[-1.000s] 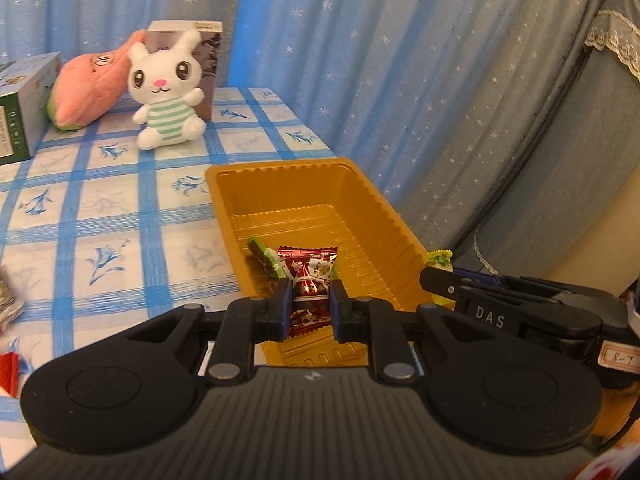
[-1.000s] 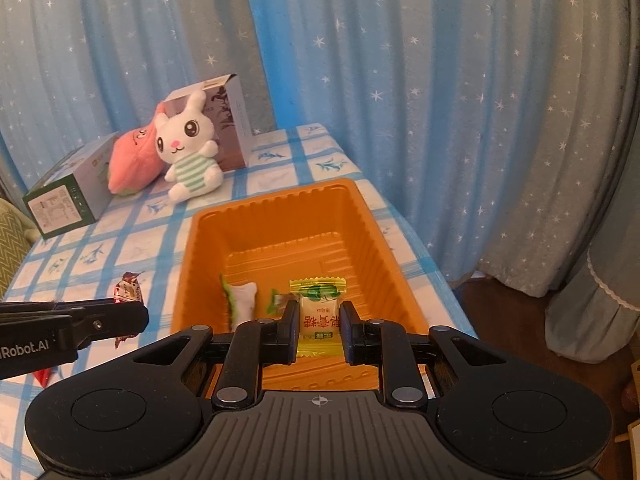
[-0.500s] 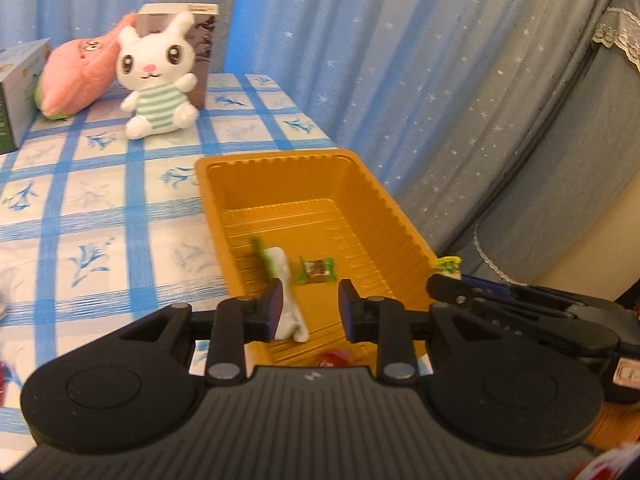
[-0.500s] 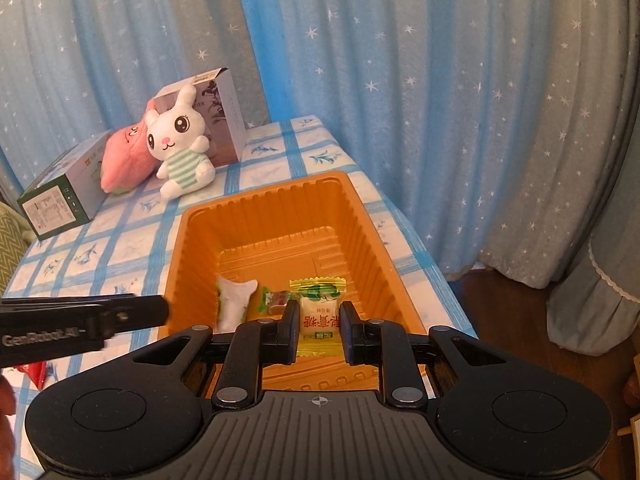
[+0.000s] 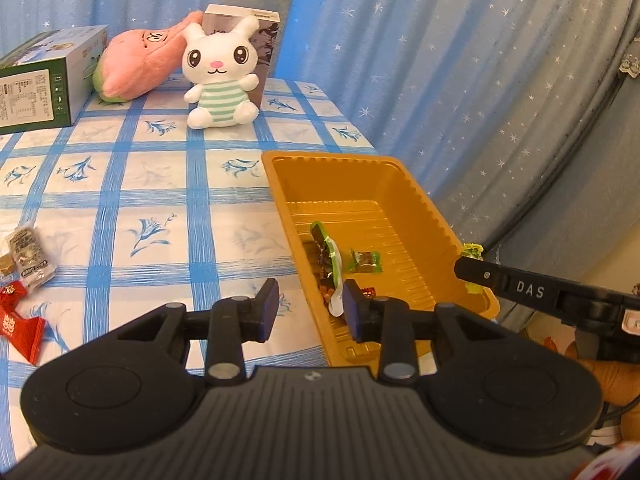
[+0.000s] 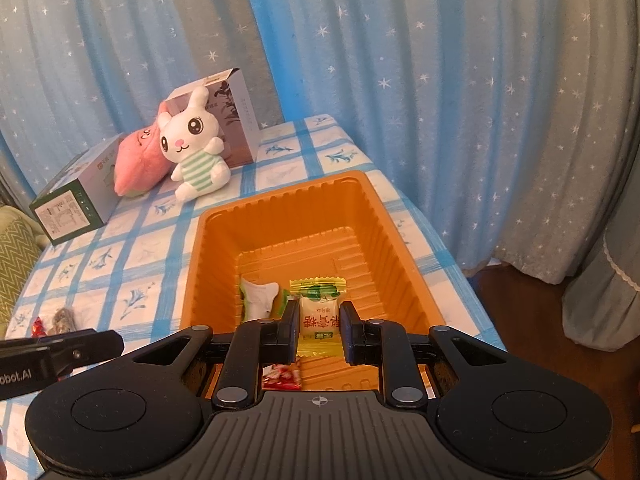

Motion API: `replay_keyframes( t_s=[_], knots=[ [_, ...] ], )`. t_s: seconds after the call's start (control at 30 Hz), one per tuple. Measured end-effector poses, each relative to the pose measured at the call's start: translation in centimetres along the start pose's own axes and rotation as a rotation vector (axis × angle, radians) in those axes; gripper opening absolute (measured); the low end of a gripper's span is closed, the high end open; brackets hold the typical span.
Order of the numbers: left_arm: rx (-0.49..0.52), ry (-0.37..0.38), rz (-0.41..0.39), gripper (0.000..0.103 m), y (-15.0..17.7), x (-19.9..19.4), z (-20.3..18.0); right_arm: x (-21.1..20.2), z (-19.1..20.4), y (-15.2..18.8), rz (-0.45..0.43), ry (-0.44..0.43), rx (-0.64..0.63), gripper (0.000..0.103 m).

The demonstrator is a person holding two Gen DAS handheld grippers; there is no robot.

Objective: Organize snacks
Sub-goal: 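Open both grippers to release the candies into the orange tray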

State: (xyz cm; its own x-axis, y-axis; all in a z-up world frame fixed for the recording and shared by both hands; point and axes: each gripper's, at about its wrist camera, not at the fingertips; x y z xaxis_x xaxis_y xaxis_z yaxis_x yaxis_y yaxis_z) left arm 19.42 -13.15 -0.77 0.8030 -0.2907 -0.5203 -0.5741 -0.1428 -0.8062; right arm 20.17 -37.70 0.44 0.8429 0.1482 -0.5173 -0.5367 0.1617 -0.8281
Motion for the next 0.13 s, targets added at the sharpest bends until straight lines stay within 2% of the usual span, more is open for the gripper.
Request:
replay_keyframes(
  t_s=[0.13],
  knots=[
    [-0.005, -0.010, -0.003, 0.035, 0.21, -0.41, 0.47, 0.52, -0.47, -0.22, 0.004, -0.041, 0.065, 0.023]
  ],
)
Point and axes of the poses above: each gripper's, at about its wrist camera, not at the fingertips, and x roughly the way its jaws point, z to its left, y to its underside, and after that the axes turned 13 degrees about -z, right-handed
